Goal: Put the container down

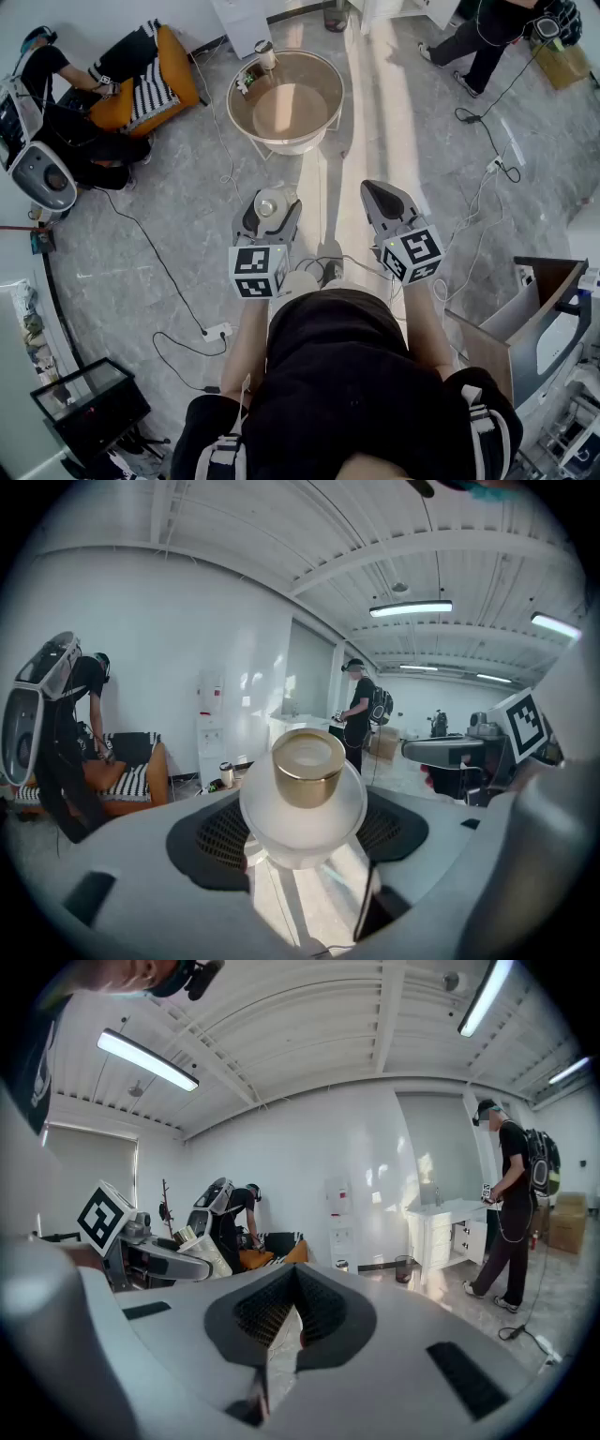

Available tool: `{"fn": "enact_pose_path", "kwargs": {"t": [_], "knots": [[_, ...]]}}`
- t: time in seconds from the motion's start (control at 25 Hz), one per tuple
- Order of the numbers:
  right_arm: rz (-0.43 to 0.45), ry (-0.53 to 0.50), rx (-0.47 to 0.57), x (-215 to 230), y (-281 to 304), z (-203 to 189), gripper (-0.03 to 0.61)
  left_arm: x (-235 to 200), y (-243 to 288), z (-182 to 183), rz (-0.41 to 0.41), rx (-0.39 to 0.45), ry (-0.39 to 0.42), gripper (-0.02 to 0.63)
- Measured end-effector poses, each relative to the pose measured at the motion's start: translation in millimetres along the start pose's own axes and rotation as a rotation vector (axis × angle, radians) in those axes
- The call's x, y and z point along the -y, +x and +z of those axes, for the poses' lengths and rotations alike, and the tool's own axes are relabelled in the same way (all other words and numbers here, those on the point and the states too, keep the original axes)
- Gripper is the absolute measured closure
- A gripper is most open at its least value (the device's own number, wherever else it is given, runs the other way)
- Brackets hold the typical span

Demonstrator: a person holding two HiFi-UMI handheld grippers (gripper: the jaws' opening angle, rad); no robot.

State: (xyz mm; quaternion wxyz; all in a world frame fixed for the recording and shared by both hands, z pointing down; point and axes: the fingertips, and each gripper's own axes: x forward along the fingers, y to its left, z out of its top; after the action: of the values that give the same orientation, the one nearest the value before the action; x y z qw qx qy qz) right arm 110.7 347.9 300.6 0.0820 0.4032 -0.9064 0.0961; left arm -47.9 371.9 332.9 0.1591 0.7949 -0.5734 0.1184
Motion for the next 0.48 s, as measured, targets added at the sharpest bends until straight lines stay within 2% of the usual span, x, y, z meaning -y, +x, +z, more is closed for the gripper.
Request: {"fn": "enact_pose_path", "kwargs": {"t": [0.48], "knots": [[-0.011,-0.014,0.008,-4.1,-19.4,1.6,0.575,16.3,-5.0,1.3,-0.031,0.009,0.005,0.27]]}}
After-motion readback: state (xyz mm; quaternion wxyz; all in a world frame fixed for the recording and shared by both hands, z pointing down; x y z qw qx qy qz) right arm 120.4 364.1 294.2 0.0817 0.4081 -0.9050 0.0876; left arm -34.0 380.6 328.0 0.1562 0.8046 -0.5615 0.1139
